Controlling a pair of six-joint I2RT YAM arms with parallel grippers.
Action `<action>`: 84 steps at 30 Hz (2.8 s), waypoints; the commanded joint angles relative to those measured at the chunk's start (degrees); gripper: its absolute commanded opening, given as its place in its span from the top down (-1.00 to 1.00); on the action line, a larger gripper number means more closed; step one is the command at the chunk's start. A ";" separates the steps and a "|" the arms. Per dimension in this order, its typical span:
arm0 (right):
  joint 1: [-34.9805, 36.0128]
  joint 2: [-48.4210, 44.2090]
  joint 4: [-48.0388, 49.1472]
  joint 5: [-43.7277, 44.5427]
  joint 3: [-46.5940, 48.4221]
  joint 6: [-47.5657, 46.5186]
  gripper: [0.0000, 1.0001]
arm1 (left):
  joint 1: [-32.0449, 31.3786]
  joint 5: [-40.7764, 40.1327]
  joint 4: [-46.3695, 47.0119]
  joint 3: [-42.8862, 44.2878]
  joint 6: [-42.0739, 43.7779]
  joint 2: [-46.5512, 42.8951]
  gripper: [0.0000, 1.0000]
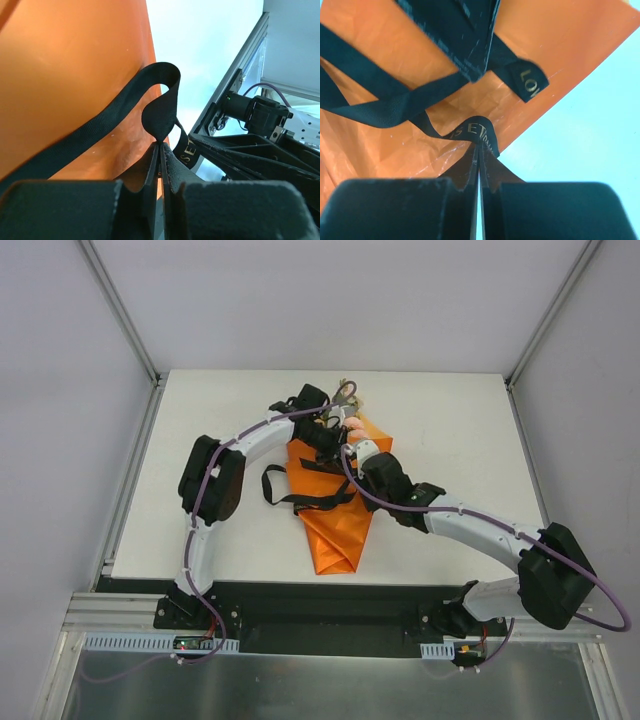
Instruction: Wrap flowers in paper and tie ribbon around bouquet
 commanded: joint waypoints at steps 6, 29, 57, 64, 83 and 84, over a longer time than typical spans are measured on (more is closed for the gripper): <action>-0.16 0.29 4.28 5.31 0.79 6.84 0.99 | -2.39 8.89 -4.00 -2.47 5.60 -0.68 0.92; -0.95 -3.31 -1.79 3.03 -1.40 17.48 0.99 | -2.48 -10.79 7.12 -13.61 11.50 -17.19 0.05; -10.97 -3.14 0.67 -15.43 -0.09 23.72 0.99 | -14.08 -23.46 49.26 -41.24 44.63 -21.69 -0.22; -11.85 -2.09 -0.47 -14.91 1.41 23.91 0.99 | -13.73 -17.83 41.65 -35.98 43.84 -19.49 0.30; -13.60 6.27 -3.96 -9.97 8.35 14.84 0.79 | -5.82 17.50 19.47 -23.22 21.70 -10.88 1.00; -13.78 5.92 -5.29 -10.94 8.79 16.07 0.58 | -5.47 17.77 19.38 -22.87 20.13 -10.00 1.00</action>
